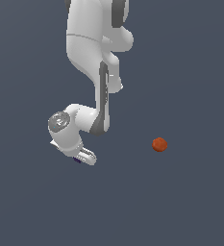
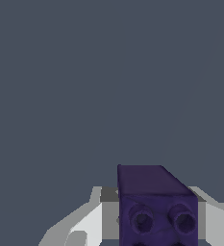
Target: Pick up a designated object from a clutter of objects.
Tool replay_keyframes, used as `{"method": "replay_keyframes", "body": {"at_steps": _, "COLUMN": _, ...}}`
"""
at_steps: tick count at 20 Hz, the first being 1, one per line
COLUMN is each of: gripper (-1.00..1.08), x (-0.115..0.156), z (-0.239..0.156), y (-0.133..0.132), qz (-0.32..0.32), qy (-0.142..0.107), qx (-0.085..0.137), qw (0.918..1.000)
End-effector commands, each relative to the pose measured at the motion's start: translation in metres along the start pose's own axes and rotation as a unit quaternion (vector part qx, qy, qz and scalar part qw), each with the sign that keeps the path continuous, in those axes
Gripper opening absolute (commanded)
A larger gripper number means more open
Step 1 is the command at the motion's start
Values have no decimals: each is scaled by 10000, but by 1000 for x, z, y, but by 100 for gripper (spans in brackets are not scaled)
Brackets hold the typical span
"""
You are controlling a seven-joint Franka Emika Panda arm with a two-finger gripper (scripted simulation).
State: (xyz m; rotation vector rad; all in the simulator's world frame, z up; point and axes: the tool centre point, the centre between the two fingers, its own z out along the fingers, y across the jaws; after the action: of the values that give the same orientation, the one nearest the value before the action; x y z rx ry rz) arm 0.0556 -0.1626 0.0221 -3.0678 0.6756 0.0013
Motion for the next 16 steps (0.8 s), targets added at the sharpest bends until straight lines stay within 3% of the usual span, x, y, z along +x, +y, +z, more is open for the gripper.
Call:
{"method": "replay_keyframes", "body": {"at_steps": 1, "gripper": -100, "x": 0, "z": 0, "y": 0, "qz": 1, "qy": 3, "qx": 0, "qw": 10000}}
{"method": "replay_keyframes", "body": {"at_steps": 16, "gripper": -100, "x": -5, "z": -14, "y": -1, "qz": -2, "qy": 5, "qx": 1, "qw": 10000}}
